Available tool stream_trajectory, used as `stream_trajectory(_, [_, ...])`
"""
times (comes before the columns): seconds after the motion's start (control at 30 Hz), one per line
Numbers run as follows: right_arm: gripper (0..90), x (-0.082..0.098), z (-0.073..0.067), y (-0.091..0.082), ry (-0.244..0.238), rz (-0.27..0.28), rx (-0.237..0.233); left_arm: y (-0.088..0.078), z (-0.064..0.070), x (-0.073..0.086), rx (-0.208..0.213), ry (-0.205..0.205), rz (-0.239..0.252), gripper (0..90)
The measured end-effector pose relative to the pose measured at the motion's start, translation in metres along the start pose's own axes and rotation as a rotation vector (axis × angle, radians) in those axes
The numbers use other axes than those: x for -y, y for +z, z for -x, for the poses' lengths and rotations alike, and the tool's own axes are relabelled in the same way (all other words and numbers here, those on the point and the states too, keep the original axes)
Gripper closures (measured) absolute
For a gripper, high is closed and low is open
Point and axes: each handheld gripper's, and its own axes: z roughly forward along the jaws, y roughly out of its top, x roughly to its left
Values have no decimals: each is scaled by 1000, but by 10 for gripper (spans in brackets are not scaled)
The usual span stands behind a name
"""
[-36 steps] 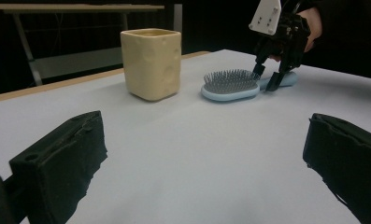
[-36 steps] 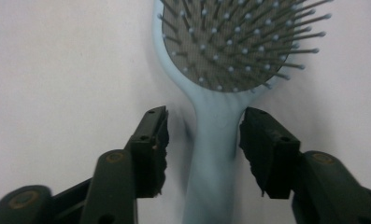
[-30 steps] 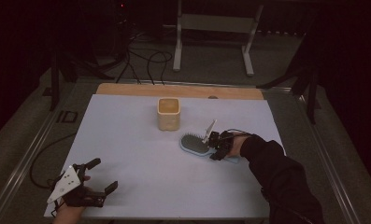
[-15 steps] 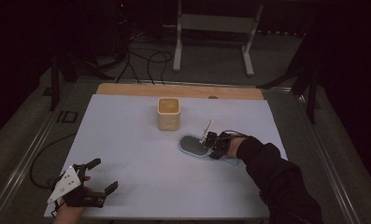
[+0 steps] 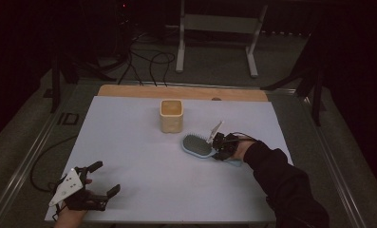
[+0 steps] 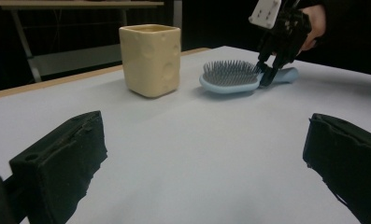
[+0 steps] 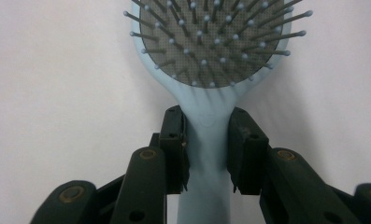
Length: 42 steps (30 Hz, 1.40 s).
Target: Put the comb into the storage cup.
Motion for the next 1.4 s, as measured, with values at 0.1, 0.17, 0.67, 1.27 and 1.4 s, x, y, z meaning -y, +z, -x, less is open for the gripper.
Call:
stream_trajectory(0.1, [700,0,1,-5,10,27,-5,0,0,0,0,0,1,0])
stream_trajectory(0.17, [700,1,2,-9,8,39,-13,0,0,0,-1,0,0,0])
stream_trajectory(0.67, [699,7,-1,-24,38,130,-24,1,0,0,-2,-2,-7,0])
stream_trajectory(1.27, [699,8,-3,-49,60,267,-40,-1,-4,1,-32,-26,-18,0])
stream_trajectory(1.4, [699,5,-4,-55,53,298,-37,0,-4,2,-31,-27,-21,0])
